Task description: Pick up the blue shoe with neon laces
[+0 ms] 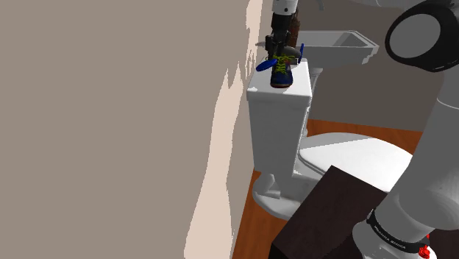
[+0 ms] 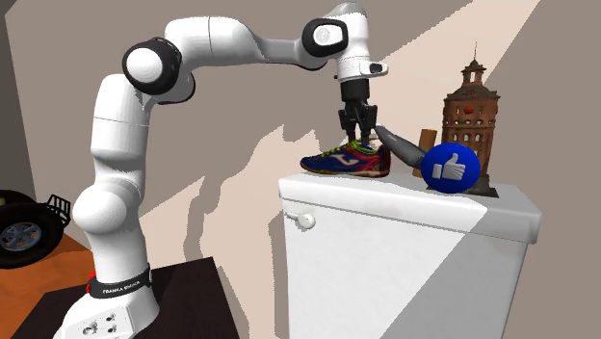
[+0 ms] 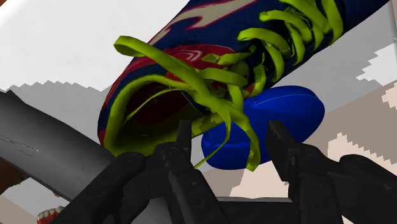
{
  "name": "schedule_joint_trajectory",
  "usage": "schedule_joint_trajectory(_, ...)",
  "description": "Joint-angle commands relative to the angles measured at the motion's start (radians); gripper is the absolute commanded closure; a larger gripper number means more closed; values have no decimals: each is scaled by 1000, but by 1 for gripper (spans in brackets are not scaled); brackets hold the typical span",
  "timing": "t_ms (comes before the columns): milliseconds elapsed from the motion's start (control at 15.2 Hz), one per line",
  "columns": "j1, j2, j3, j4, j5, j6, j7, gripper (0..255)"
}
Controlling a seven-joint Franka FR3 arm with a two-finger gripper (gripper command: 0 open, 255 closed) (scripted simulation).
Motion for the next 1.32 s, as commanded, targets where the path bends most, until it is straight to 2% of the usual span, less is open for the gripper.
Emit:
schedule_joint_trajectory(0,0,1,0,0,0,-1,0,255)
schedule_joint_trajectory(132,0,0,0,-1,-1,-1,0,255)
schedule_joint_trajectory(330,-5,17,-2,65,5,-49,-2,255)
schedule_joint_trajectory(792,-23,78,-5,249,24,-175,-6,255)
schedule_joint_trajectory(1122,-48,149,-7,429,49,-285,-9,255)
schedule_joint_trajectory(1254,-49,152,-7,436,49,-289,-9,255)
